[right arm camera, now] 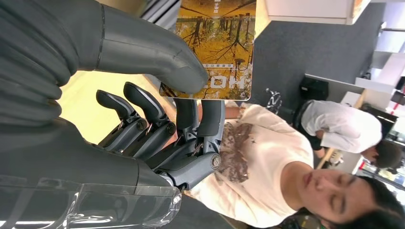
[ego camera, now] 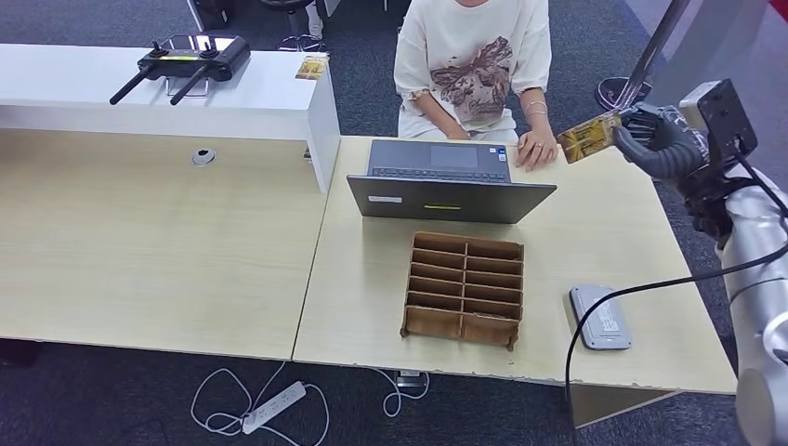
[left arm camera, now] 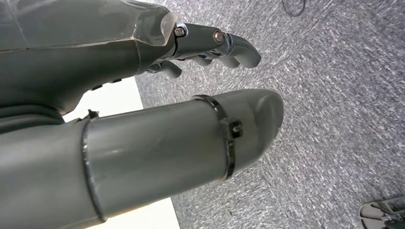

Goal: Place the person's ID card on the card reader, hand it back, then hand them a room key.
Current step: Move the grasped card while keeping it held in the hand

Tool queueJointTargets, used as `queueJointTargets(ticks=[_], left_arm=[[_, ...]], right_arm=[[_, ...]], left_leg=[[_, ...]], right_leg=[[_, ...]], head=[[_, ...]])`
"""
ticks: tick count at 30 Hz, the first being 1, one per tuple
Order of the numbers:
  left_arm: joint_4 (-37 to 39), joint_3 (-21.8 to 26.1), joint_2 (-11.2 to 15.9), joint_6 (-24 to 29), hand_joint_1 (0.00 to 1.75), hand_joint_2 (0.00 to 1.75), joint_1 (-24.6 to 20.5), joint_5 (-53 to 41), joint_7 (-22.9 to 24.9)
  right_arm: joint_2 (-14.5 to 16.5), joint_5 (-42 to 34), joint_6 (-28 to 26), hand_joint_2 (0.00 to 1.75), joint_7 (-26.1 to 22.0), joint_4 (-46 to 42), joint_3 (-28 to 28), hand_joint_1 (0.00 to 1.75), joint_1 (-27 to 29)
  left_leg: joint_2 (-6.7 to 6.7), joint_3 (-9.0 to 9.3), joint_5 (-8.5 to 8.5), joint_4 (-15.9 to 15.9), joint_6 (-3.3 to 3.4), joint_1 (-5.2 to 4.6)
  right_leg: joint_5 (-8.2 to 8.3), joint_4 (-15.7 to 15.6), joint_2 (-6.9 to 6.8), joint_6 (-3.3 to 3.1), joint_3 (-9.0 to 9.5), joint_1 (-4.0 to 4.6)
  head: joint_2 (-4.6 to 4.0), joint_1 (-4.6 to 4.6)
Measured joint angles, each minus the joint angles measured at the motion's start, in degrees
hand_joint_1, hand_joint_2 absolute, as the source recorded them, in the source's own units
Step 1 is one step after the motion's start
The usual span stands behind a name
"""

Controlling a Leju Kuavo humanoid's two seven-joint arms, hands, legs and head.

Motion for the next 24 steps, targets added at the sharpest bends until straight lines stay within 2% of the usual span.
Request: queueJointTargets(ticks=[17, 24], left_arm=[[0.00, 0.00, 0.04, 0.09, 0.00, 0.00, 0.29, 1.31, 0.20], [0.00, 0.00, 0.04, 0.09, 0.00, 0.00, 0.29, 1.38, 0.21]], right_arm=[[-8.05, -2.23, 1.46, 1.75, -0.64, 2.23, 1.12, 1.75, 6.34], [-10.03, -2.28, 0.80, 1.75, -0.48, 2.67, 1.67, 1.75, 8.88]], left_leg=[[-0.01, -0.01, -0.01, 0.00, 0.01, 0.00], [-0.01, -0.01, -0.01, 0.00, 0.01, 0.00]], right_leg=[[0.00, -0.02, -0.02, 0.00, 0.00, 0.00], [0.00, -0.01, -0.01, 0.00, 0.00, 0.00]], head=[[0.00, -0.01], [0.00, -0.01]])
